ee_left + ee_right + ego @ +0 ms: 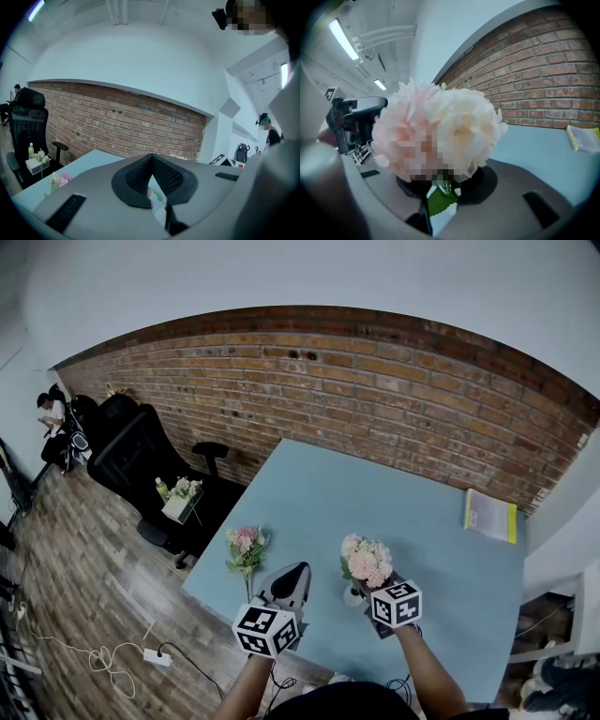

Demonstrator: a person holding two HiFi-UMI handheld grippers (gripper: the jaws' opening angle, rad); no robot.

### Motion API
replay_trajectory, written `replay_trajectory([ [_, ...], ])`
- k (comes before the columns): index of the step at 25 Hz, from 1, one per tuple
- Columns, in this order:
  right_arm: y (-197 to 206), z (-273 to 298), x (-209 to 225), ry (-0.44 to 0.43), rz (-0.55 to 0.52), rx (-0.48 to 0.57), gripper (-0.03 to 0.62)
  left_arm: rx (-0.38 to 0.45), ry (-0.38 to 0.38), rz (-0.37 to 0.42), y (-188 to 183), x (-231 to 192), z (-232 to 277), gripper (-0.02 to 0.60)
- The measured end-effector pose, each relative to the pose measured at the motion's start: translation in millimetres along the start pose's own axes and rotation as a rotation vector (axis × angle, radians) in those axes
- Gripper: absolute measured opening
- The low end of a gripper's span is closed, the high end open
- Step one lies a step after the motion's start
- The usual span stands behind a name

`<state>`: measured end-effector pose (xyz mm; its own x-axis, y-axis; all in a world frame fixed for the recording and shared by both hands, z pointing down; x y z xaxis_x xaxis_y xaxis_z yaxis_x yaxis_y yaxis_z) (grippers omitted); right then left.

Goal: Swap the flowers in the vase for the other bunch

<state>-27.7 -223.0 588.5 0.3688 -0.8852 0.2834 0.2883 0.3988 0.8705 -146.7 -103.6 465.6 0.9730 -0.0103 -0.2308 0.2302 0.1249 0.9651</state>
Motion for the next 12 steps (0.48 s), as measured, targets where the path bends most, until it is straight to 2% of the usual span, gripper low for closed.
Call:
replay_trajectory([
  [12,-23,-13,-8,-0.001,-0.029,0.046,0.114,0.014,0.008,0.004,-3,3,-7,0.0],
])
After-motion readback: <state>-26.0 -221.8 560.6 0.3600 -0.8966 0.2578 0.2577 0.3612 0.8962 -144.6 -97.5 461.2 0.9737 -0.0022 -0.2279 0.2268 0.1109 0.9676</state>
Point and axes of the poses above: the fingertips, and each gripper's own axes: z forward along the fingers, x to its right, y out of its underside, the point moved 4 cm from there along -z, backward along the fingers, and after that the axes turned 2 degrees about x, right-handed, at the moved point
